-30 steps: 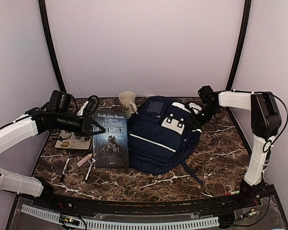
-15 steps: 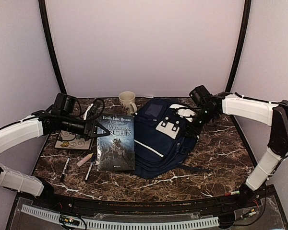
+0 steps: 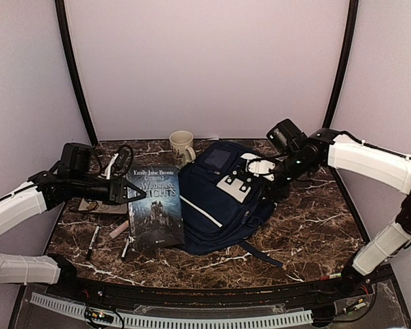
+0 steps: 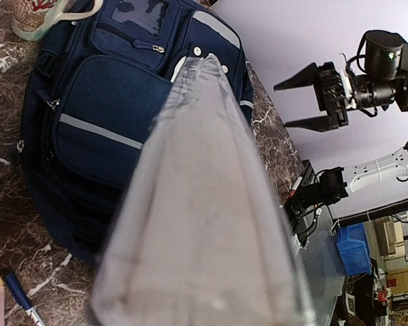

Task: Pack the student bag
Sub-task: Adjust the student bag at the center of the board, then pick up the largest pocket of the bag from the student bag.

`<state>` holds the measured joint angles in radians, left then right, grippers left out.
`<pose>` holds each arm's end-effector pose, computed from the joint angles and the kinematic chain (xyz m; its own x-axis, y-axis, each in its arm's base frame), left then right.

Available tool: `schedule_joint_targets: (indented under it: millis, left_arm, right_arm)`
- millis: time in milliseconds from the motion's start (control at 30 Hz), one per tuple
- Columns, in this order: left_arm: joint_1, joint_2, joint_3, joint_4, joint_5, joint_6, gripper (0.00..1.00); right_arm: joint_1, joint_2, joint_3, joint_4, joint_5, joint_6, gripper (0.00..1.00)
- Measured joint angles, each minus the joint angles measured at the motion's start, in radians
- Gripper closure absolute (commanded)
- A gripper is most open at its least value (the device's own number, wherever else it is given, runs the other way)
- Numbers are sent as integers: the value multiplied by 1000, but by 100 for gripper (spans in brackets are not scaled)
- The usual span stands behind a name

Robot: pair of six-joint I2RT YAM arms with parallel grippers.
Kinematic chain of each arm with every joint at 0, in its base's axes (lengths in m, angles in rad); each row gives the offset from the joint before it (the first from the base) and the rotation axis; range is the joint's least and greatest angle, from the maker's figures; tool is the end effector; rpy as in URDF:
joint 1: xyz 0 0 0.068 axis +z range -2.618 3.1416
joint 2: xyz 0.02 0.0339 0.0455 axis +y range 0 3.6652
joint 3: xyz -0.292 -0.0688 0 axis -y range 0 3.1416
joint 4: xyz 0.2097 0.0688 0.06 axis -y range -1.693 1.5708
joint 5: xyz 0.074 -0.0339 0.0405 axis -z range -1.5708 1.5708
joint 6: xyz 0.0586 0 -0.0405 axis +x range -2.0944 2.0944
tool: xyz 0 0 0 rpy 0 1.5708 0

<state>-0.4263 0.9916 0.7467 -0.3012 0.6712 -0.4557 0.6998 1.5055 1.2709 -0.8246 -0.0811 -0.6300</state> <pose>0.1494 -0.1079 0.3030 -0.7801 -0.0242 -0.6252 0.5172 0.5374 -0.6661 0.2139 0.1863 0.2990 -0.1429 -0.8879 -0.4372 -0.9362 0.2646 -0.2313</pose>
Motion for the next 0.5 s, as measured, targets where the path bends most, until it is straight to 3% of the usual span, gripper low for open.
schedule_joint_targets:
  millis: [100, 233, 500]
  left_arm:
    - [3, -29, 13, -34, -34, 11, 100]
    - [3, -49, 35, -95, -100, 32, 100]
    - [6, -53, 60, -209, -232, 53, 100]
  right_arm:
    - [26, -37, -6, -40, -111, -9, 32]
    - [126, -7, -10, 10, -105, 24, 27]
    - [354, 324, 126, 177, 64, 56, 16]
